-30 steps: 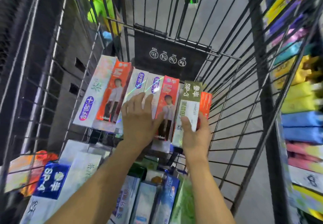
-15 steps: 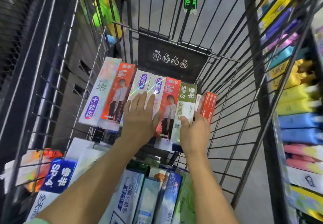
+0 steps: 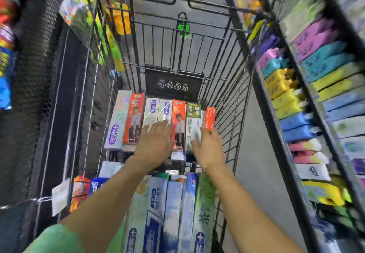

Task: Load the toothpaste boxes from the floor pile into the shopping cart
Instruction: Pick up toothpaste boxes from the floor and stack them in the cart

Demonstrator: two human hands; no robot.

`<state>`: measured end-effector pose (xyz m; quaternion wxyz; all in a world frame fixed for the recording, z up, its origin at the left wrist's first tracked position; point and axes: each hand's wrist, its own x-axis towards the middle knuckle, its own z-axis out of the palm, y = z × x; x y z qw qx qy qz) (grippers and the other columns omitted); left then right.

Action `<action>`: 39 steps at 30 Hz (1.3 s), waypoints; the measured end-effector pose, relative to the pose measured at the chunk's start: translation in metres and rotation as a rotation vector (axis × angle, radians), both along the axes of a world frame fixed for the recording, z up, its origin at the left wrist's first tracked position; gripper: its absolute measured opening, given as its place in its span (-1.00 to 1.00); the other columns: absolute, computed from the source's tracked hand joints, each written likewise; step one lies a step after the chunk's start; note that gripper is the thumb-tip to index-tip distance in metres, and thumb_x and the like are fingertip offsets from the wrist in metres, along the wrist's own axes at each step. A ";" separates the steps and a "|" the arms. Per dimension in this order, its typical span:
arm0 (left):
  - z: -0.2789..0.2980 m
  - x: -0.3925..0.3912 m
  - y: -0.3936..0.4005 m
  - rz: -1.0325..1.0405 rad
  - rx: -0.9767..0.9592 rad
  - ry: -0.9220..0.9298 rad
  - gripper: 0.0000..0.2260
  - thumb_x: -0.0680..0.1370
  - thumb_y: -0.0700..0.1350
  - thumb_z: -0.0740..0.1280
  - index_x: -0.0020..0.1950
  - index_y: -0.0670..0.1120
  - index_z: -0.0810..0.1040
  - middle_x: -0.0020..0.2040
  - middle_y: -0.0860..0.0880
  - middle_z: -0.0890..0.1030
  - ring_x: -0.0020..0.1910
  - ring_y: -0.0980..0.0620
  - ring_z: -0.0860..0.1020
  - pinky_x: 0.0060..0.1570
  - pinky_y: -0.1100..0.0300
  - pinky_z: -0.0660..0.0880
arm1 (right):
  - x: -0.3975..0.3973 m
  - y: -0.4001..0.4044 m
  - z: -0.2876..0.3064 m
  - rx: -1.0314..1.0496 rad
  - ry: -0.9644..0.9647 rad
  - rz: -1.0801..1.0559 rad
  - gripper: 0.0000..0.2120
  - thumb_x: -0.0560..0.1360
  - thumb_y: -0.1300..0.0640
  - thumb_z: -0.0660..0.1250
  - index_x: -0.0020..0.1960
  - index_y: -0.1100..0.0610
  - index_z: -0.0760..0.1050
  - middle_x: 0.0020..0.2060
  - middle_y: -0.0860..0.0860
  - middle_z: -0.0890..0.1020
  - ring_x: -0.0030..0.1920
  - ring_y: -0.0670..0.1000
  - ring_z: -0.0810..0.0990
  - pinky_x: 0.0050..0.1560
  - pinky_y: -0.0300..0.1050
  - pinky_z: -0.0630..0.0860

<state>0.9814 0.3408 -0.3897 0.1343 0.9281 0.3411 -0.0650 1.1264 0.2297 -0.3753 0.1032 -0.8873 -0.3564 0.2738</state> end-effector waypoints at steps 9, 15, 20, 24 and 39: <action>0.139 0.028 -0.029 -0.485 0.169 -0.157 -0.49 0.61 0.17 0.26 0.48 -0.07 0.42 0.48 -0.10 0.44 0.43 -0.15 0.42 0.38 -0.16 0.34 | -0.020 -0.115 0.149 0.095 -0.228 -0.160 -0.52 0.62 -0.04 0.28 0.44 0.18 0.38 0.31 0.16 0.45 0.34 0.22 0.40 0.35 0.06 0.34; 0.220 0.073 -0.138 -0.898 0.308 -0.246 -0.51 0.54 0.17 0.36 0.33 -0.14 0.56 0.34 -0.16 0.58 0.28 -0.17 0.55 0.21 -0.07 0.47 | -0.052 -0.273 0.220 -0.020 -0.388 -0.438 -0.41 0.61 -0.22 0.19 0.52 0.08 0.29 0.43 0.09 0.40 0.43 0.16 0.35 0.43 0.08 0.31; 0.253 0.090 -0.283 -1.218 0.304 -0.325 -0.39 0.57 0.23 0.04 0.33 -0.18 0.57 0.27 -0.17 0.61 0.22 -0.19 0.57 0.18 -0.12 0.49 | -0.126 -0.420 0.253 -0.121 -0.463 -0.735 -0.34 0.57 -0.28 0.16 0.55 0.07 0.27 0.48 0.10 0.38 0.47 0.16 0.32 0.47 0.04 0.25; 0.267 0.059 -0.425 -1.466 0.259 -0.398 -0.40 0.58 0.25 0.03 0.29 -0.16 0.57 0.25 -0.17 0.61 0.23 -0.21 0.56 0.19 -0.16 0.46 | -0.225 -0.539 0.264 -0.173 -0.470 -1.050 -0.31 0.57 -0.32 0.15 0.53 0.10 0.31 0.45 0.17 0.41 0.44 0.20 0.37 0.41 0.07 0.31; 0.254 -0.215 -0.843 -2.130 0.238 -0.432 -0.33 0.59 0.30 -0.12 0.41 -0.07 0.48 0.37 -0.08 0.55 0.34 -0.12 0.49 0.32 -0.10 0.34 | -0.617 -0.830 0.242 -0.337 -0.366 -1.779 -0.42 0.59 -0.28 0.19 0.48 0.03 0.37 0.39 0.12 0.46 0.38 0.20 0.42 0.34 0.08 0.36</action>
